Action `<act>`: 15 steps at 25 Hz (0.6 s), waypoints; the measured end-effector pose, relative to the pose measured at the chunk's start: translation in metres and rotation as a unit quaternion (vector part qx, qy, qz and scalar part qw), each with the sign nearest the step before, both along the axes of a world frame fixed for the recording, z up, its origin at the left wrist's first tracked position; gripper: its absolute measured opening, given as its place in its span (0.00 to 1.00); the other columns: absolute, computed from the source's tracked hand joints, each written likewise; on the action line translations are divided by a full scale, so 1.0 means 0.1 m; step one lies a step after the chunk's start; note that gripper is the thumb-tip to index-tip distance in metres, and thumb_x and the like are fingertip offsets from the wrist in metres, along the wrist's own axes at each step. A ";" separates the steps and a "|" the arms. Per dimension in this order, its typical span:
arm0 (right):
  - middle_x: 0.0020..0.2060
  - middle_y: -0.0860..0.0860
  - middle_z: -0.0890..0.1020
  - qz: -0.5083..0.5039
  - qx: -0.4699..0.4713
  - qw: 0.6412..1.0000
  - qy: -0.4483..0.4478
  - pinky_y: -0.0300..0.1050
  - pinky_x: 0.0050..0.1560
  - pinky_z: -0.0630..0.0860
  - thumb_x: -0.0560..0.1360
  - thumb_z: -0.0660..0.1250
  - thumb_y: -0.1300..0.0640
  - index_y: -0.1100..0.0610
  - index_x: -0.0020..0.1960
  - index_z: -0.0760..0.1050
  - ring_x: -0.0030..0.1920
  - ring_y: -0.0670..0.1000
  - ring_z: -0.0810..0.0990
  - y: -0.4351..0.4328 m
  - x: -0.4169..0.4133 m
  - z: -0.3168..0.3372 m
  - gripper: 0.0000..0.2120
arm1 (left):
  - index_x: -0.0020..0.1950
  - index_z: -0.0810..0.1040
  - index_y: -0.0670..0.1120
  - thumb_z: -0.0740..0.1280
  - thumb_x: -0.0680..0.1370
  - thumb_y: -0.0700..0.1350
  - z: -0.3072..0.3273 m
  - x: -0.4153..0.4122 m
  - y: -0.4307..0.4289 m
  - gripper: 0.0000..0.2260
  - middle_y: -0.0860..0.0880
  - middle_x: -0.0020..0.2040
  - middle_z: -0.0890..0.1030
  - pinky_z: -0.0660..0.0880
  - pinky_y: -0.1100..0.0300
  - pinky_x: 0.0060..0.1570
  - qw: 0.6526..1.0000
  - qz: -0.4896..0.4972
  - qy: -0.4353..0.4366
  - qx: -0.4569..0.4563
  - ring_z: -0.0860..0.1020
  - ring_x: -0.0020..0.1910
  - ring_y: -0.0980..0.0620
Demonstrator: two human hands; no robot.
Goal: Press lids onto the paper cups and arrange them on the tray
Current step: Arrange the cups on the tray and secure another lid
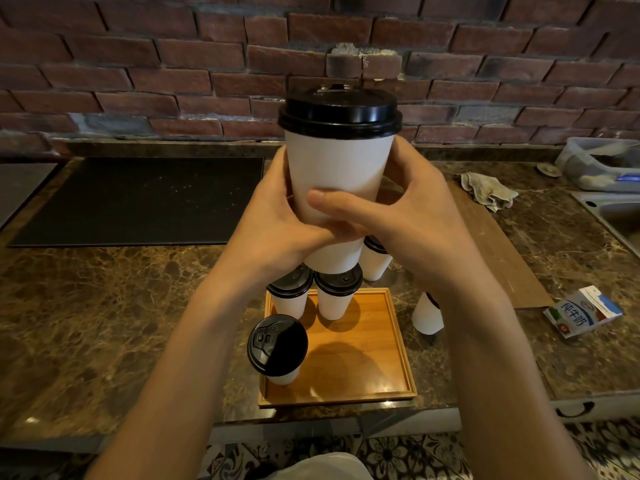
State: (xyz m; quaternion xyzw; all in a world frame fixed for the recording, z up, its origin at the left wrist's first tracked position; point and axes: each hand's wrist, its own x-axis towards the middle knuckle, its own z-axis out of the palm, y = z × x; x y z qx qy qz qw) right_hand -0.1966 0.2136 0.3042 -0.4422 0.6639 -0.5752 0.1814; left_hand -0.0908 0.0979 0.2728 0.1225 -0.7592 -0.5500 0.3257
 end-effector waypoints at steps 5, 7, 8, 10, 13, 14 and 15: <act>0.57 0.45 0.81 0.040 -0.015 0.999 -0.034 0.44 0.53 0.81 0.65 0.79 0.50 0.50 0.66 0.73 0.58 0.44 0.80 0.02 -0.04 0.02 0.32 | 0.61 0.67 0.60 0.78 0.61 0.47 0.04 0.03 -0.01 0.34 0.64 0.52 0.78 0.74 0.75 0.43 0.999 -0.037 -0.005 0.011 0.77 0.54 0.66; 0.56 0.45 0.82 0.056 -0.013 0.997 -0.043 0.42 0.52 0.81 0.64 0.78 0.49 0.50 0.66 0.73 0.57 0.44 0.80 0.04 -0.05 0.02 0.32 | 0.60 0.68 0.60 0.78 0.60 0.49 0.04 0.04 -0.02 0.32 0.66 0.50 0.79 0.75 0.74 0.43 0.998 -0.060 -0.008 0.025 0.78 0.53 0.65; 0.56 0.45 0.82 0.065 -0.009 0.997 -0.049 0.43 0.53 0.81 0.64 0.78 0.49 0.50 0.65 0.73 0.57 0.44 0.80 0.04 -0.07 0.02 0.31 | 0.60 0.68 0.59 0.77 0.61 0.49 0.04 0.05 -0.03 0.31 0.66 0.50 0.79 0.76 0.73 0.43 0.997 -0.072 -0.009 0.031 0.78 0.53 0.64; 0.56 0.47 0.82 0.086 0.001 0.994 -0.072 0.46 0.54 0.81 0.65 0.76 0.52 0.50 0.65 0.74 0.58 0.47 0.81 0.04 -0.11 0.00 0.29 | 0.60 0.69 0.59 0.76 0.62 0.48 0.04 0.07 -0.05 0.30 0.64 0.52 0.79 0.76 0.71 0.44 0.995 -0.097 -0.011 0.037 0.78 0.54 0.62; 0.55 0.47 0.83 0.131 0.008 0.985 -0.114 0.45 0.52 0.81 0.66 0.75 0.54 0.49 0.62 0.75 0.58 0.49 0.82 0.06 -0.18 0.00 0.25 | 0.63 0.69 0.58 0.76 0.62 0.47 0.02 0.11 -0.09 0.31 0.61 0.55 0.79 0.77 0.67 0.46 0.989 -0.130 -0.018 0.062 0.78 0.57 0.57; 0.55 0.47 0.83 0.144 0.010 0.982 -0.120 0.44 0.51 0.81 0.66 0.76 0.54 0.48 0.61 0.75 0.58 0.50 0.82 0.07 -0.19 0.00 0.25 | 0.64 0.69 0.57 0.75 0.63 0.46 0.01 0.12 -0.10 0.31 0.61 0.55 0.79 0.77 0.66 0.47 0.987 -0.143 -0.020 0.067 0.78 0.57 0.57; 0.54 0.47 0.83 0.155 0.014 0.980 -0.123 0.44 0.50 0.81 0.65 0.76 0.53 0.48 0.61 0.75 0.58 0.50 0.82 0.08 -0.20 -0.01 0.25 | 0.64 0.69 0.56 0.75 0.63 0.45 0.00 0.12 -0.11 0.31 0.61 0.55 0.79 0.77 0.66 0.47 0.985 -0.154 -0.022 0.071 0.78 0.57 0.57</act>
